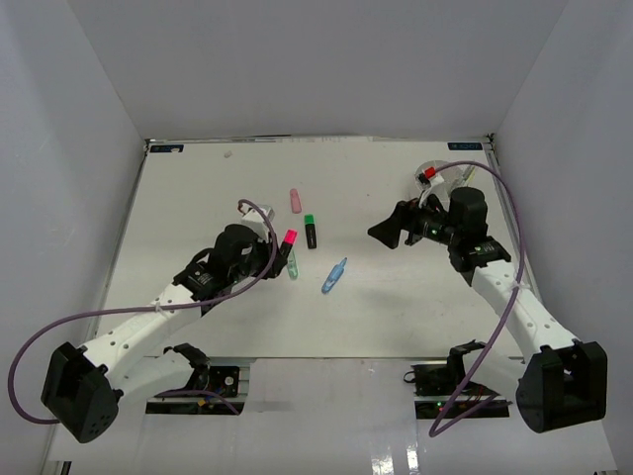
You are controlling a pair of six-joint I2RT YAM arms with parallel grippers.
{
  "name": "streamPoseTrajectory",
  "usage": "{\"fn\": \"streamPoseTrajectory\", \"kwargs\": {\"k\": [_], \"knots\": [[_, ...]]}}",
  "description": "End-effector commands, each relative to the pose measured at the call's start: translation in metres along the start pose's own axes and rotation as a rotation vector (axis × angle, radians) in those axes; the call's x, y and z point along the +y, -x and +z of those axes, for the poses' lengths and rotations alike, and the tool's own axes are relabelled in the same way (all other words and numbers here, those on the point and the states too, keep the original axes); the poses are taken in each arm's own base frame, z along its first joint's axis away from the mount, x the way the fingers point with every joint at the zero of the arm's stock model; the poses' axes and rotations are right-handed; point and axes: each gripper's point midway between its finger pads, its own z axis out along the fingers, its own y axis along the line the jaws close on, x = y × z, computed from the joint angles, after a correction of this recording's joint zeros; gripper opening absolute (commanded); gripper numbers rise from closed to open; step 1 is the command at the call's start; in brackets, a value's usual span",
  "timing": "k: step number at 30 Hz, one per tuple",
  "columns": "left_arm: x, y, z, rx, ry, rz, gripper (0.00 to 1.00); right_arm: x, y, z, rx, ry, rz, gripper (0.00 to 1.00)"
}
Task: Sort the stationery into containers
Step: Pick up the pen from the center of the board.
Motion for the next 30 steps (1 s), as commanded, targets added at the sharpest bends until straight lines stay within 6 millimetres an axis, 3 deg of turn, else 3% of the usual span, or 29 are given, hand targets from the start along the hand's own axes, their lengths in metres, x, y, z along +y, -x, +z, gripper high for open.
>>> {"fn": "streamPoseTrajectory", "kwargs": {"k": [1, 4, 5, 11, 21, 30], "knots": [[-0.044, 0.043, -0.010, -0.121, -0.237, 0.305, 0.20, 0.034, 0.013, 0.000, 0.054, 0.183, 0.047, 0.89], [-0.061, 0.058, -0.010, -0.164, -0.321, 0.425, 0.19, 0.047, 0.029, 0.002, 0.088, 0.246, 0.073, 0.87], [-0.071, 0.071, -0.012, -0.200, -0.349, 0.441, 0.18, 0.048, 0.029, 0.007, 0.103, 0.261, 0.087, 0.86], [-0.100, 0.098, 0.000, -0.267, -0.458, 0.581, 0.18, 0.068, 0.050, 0.019, 0.113, 0.329, 0.074, 0.86], [-0.119, 0.103, 0.010, -0.305, -0.532, 0.648, 0.17, 0.076, 0.067, 0.041, 0.131, 0.338, 0.095, 0.81], [-0.120, 0.100, 0.010, -0.322, -0.548, 0.653, 0.17, 0.082, 0.061, 0.059, 0.172, 0.355, 0.114, 0.69]]}}
